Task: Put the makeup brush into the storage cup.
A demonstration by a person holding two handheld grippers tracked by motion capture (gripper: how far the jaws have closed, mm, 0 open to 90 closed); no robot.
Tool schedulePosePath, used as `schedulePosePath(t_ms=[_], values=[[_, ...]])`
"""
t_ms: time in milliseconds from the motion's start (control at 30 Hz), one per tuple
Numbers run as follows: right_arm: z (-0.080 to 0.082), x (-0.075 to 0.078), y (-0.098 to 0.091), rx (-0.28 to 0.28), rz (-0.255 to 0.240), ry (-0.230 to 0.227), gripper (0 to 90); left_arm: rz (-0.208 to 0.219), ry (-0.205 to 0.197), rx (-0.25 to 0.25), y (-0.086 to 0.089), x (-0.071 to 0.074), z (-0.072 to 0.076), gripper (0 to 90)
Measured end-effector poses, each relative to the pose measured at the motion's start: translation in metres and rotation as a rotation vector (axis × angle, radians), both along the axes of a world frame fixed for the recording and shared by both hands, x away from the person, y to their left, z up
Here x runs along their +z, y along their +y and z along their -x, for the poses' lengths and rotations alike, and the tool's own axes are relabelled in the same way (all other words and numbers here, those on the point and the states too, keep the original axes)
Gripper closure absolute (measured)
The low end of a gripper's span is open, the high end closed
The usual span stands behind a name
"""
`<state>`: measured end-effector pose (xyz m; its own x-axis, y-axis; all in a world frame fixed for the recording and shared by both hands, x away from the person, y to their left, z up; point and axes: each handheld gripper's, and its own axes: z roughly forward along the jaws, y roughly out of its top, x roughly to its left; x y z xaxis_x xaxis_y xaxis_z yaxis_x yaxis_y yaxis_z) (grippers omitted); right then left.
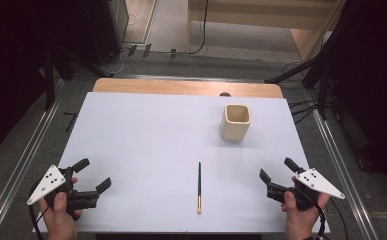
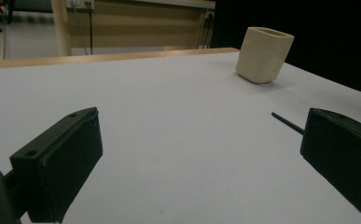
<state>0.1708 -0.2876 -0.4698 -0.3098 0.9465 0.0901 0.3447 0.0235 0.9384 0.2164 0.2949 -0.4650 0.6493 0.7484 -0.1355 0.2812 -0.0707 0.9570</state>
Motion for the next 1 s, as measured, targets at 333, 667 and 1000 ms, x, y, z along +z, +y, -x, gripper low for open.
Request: schedulePosePath(t_ms=[333,667,1000], values=[[0.0,-0.001,0.006,0.019,0.02,0.007,8.7,-0.013,0.001,-0.001,0.0,0.0,0.001,0.0],[-0.002,0.002,0.017,0.058,0.03,0.014,8.7,-0.014,0.004,0.001,-0.001,0.0,0.0,0.0],[-0.009,0.007,0.034,0.105,0.043,0.03,9.2,-0.027,0.005,-0.005,-0.003,-0.001,0.0,0.0]])
